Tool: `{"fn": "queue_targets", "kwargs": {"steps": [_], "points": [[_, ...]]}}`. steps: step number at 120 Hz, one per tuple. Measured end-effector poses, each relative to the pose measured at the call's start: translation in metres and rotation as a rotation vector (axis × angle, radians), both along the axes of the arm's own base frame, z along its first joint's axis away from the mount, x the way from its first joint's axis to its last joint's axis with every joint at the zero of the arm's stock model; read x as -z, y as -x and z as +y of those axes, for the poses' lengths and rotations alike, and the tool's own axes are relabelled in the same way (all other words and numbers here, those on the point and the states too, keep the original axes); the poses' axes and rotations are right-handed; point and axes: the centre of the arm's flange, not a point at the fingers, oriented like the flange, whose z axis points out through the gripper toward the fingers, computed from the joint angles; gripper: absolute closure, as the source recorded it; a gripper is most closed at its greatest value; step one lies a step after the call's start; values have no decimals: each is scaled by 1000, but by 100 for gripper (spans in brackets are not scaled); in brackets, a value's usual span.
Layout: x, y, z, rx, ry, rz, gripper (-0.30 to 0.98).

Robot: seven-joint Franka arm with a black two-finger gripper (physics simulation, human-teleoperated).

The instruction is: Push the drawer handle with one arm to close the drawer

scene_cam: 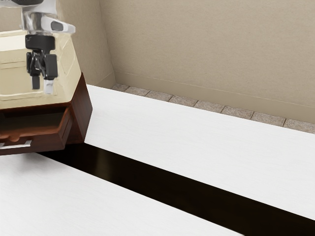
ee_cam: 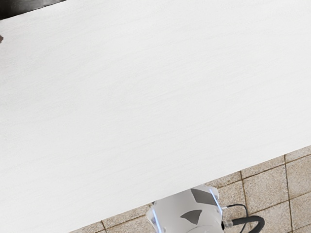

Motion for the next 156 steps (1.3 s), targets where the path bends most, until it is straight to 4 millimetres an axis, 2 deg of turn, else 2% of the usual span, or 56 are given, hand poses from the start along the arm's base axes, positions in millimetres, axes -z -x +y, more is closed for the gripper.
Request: {"fn": "queue_targets", "kwargs": {"steps": [17,20,25,30,33,36,42,49,56,61,68,76,85,101,113,122,131,156], "points": [[-5,-7,57,16,23,-144,0],[-10,-7,64,20,19,-170,0],[-53,10,74,13,-30,-262,0],[-116,55,72,-30,-128,-363,0],[-132,73,58,-26,-152,-383,0],[-132,85,53,-35,-157,-368,0],[-111,98,58,-76,-153,-308,0],[-72,115,63,-140,-156,-228,0],[-13,130,70,-215,-139,-146,0],[32,123,67,-237,-139,-101,0],[76,116,64,-257,-139,-79,0],[111,111,68,-287,-126,-96,4],[140,100,77,-318,-119,-139,21],[183,84,111,-424,-117,-193,50],[198,76,129,-470,-168,-226,63],[212,69,135,-499,-198,-239,68],[227,71,141,-549,-216,-242,72],[240,75,161,-711,-256,-267,77]]}}
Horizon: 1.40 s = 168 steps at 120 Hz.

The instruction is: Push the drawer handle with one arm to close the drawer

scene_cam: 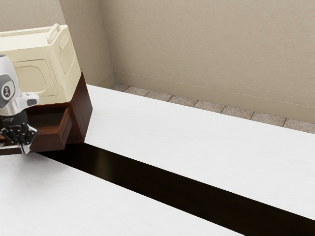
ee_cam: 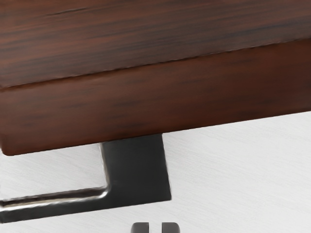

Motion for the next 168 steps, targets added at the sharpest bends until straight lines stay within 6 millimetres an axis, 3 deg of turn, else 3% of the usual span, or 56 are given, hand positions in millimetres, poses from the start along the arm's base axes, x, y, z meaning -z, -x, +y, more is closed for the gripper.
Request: {"fn": "queue_targets", "kwargs": {"steps": [52,109,136,168], "points": [[8,9,30,-218,-22,-27,78],[11,16,56,-332,-26,-45,79],[1,0,58,-275,-66,-66,79],[1,-6,79,-266,-73,-80,79]]}}
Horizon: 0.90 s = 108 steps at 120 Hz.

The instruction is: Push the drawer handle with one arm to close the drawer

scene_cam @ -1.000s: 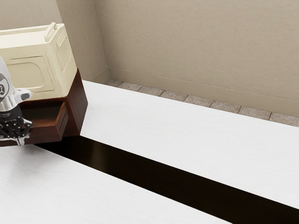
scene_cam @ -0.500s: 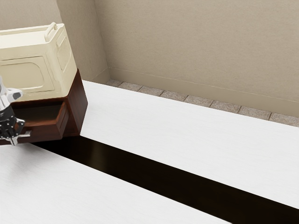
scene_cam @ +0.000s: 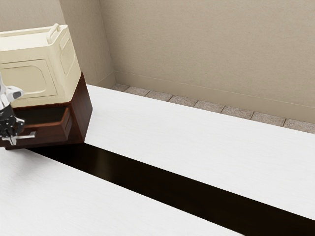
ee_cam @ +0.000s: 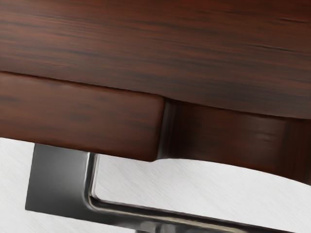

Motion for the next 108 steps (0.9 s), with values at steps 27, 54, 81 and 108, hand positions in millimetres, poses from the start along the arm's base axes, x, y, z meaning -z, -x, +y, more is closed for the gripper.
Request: {"fn": "queue_targets", "kwargs": {"steps": [27,54,81,108], "points": [[2,-15,9,28,-1,-7,79],[2,-30,27,39,-9,-18,79],[1,-37,44,41,-14,-30,79],[1,-55,44,76,-16,-40,79]]}}
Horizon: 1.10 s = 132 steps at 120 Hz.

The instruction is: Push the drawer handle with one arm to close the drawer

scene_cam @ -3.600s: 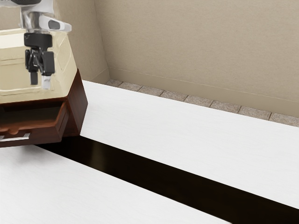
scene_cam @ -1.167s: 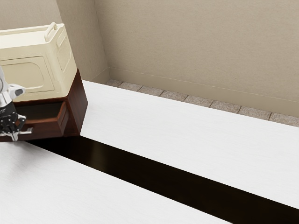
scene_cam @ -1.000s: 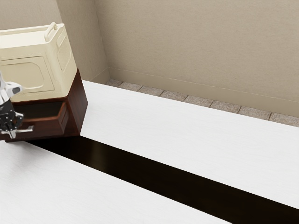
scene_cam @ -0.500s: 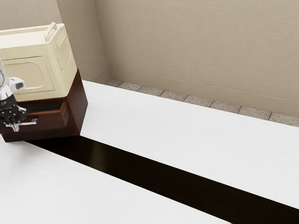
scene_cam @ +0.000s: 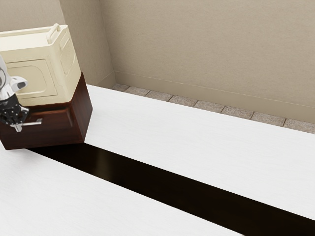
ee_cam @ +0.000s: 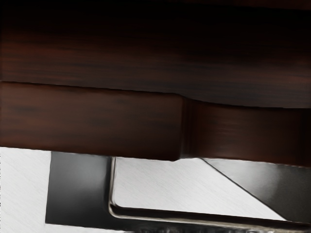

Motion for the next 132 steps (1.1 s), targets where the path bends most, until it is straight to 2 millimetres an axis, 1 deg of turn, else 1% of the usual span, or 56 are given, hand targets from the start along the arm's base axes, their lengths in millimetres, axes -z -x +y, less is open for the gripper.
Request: {"fn": "queue_targets", "kwargs": {"steps": [4,23,49,92,115,132], "points": [[0,-2,2,8,-2,-1,79],[-2,0,17,158,-23,23,79],[-3,-1,30,297,-32,33,79],[-4,-4,42,434,-37,41,79],[-4,-5,43,452,-30,37,79],[-3,-9,47,524,-32,42,79]]}}
